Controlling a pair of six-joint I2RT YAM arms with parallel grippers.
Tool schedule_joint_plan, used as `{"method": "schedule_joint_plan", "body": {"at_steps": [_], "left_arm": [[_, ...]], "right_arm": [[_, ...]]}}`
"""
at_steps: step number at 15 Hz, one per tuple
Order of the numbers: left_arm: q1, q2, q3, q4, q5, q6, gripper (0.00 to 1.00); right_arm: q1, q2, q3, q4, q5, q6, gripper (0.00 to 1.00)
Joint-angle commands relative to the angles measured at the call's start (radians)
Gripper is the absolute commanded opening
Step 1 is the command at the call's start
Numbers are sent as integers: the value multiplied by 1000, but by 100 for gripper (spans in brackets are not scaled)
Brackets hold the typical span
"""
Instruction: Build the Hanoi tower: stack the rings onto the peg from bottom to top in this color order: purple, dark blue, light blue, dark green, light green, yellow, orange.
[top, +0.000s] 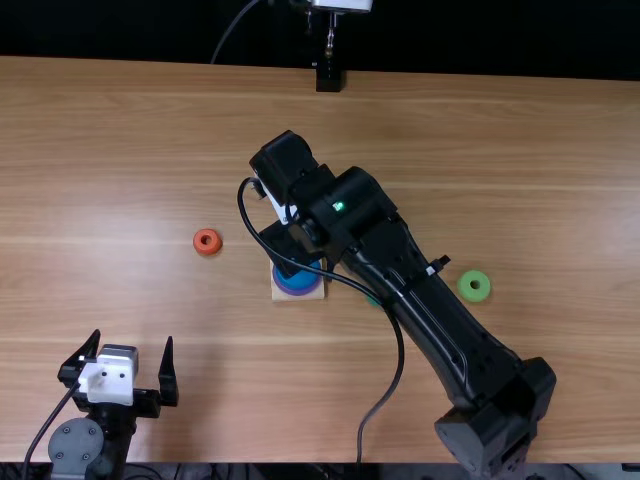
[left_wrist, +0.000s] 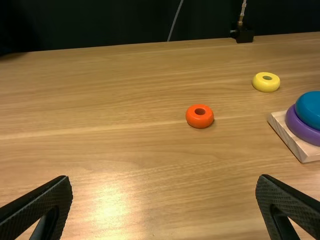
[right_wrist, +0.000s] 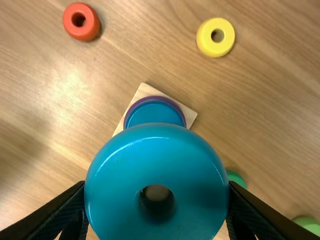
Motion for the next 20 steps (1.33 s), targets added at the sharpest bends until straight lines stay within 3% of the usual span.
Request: {"method": "schedule_joint_plan", "body": {"at_steps": [1,2,3,4,9,12,13,17,20], "left_arm": [[8,-12,-101,-88,17,9,100],[8,-12,-101,-86,17,9,100],[8,-12,-101,-88,17,9,100],[8,-12,-101,-86,17,9,100],[8,-12,-101,-88,17,9,100],[8,-12,-101,-86,17,9,100],[8,-12,-101,-88,17,9,100],[8,-12,-101,-86,17,9,100],[8,-12,-101,-86,17,9,100]], "right_arm": [[-2,18,-19,-1,-3,5,0],[-2,18,-14,-1,-3,9,24],[-2,18,-17,-1,-3,7,74],[-2,27,-22,-3,-2,7,100],[-2,51,-3,8,0,14,100],[-2,51,98,8,6,178,100],[-4,51,119,14,6,199,100],[-12,-10,43,235,9,191,100],[-104,-212,-289,612,13,191,100]]}}
